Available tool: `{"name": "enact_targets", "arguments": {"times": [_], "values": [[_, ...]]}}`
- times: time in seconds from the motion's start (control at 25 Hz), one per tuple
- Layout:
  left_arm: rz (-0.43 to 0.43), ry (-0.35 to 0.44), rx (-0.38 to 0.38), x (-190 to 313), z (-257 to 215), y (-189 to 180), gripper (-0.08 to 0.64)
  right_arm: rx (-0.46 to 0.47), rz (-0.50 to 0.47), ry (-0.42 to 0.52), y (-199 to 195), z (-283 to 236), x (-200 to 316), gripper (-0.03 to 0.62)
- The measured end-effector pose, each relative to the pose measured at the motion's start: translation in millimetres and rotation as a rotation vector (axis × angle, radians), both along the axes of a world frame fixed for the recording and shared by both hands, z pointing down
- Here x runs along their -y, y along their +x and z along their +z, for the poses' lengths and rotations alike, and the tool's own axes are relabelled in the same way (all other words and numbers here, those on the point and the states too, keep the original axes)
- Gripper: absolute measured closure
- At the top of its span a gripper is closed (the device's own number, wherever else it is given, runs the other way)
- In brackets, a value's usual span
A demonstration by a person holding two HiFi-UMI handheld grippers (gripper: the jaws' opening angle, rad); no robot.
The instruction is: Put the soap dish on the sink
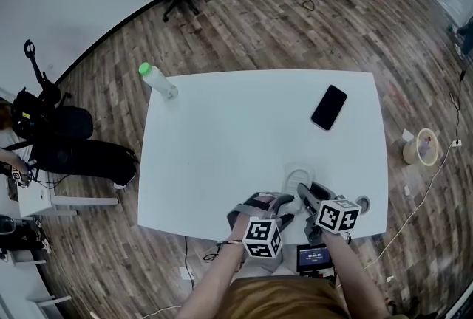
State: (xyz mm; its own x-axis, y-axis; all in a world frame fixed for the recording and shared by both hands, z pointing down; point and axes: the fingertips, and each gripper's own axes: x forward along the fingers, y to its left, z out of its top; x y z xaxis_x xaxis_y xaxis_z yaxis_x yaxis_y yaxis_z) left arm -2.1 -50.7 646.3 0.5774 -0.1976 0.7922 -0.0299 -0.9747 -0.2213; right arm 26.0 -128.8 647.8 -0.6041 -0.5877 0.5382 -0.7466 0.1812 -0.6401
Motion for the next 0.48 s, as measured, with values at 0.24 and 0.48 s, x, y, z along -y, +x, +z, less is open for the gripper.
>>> {"name": "enact_targets", "arguments": {"times": [0.24,0.48], "values": [[-0.015,-0.001,0.015,0.9,-0.5,1.2,0.33,-0.007,0.01,-0.011,1.5,-1.0,0.1,0.454],[-0.035,-0.008,0.021,1.8,1.5,2.0,0.33,-0.019,0.027,-0.019,14.2,-4.0,1.2,0.454]]}}
